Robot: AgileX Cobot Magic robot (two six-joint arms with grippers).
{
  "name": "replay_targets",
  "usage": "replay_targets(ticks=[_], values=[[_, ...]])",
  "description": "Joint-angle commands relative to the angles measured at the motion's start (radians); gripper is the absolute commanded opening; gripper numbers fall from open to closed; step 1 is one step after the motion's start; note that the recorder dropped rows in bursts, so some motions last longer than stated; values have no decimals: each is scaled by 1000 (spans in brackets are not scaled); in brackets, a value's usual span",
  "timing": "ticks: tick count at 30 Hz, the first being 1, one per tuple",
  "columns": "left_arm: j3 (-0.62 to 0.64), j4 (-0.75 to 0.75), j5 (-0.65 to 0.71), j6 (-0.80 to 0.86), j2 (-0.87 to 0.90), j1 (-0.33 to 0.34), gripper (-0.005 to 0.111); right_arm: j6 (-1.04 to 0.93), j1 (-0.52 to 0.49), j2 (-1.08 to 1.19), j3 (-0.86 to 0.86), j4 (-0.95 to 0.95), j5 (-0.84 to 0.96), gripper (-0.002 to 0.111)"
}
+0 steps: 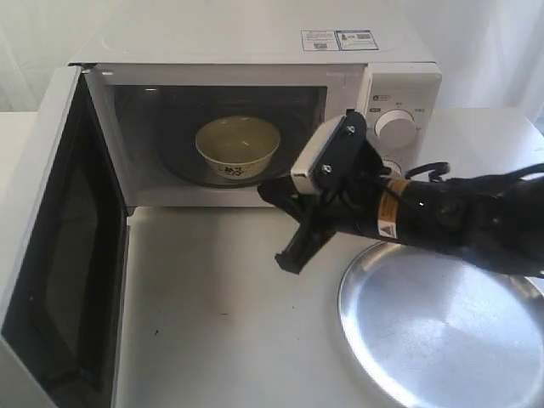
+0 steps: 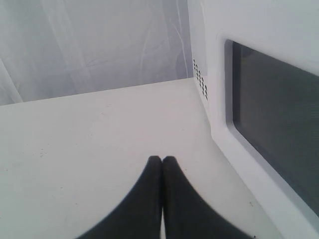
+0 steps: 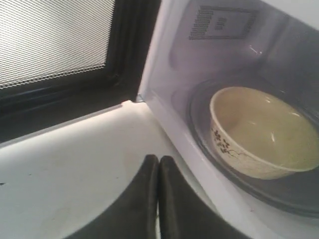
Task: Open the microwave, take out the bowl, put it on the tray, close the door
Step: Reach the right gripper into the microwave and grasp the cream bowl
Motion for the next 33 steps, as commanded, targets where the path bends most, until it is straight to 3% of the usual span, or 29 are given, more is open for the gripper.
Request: replay_targets(ticks=[1,3,6,7,9,14,26,29,30,31,33], values=[[-3,-8,-4,0,-2,-4,0,-16,4,106,-138,94,41,0],[-3,-8,-4,0,-2,-4,0,-16,7,140,-193,78,75,5],[-3,-8,-4,0,-2,-4,0,-22,34,175,-263,45,156,25],[-3,-8,-4,0,-2,-4,0,-27,55,186,-298,14,205,45],[-3,-8,-4,0,-2,-4,0,-77,90,207,-346,1,296,59],[-3,-8,-4,0,-2,-4,0,-136,124,281,-487,-10,497,55],[-3,-8,-4,0,-2,-4,0,-150,144,415,-623,-28,554,52],[-3,-8,-4,0,-2,-4,0,-150,144,417,-634,-20,581,31],[-3,-8,-4,0,-2,-4,0,-148,144,412,-634,-1,581,8],[-3,-8,-4,0,-2,-4,0,-141,144,407,-634,5,581,1],[-3,-8,-4,0,-2,-4,0,-80,160,381,-626,5,572,0]])
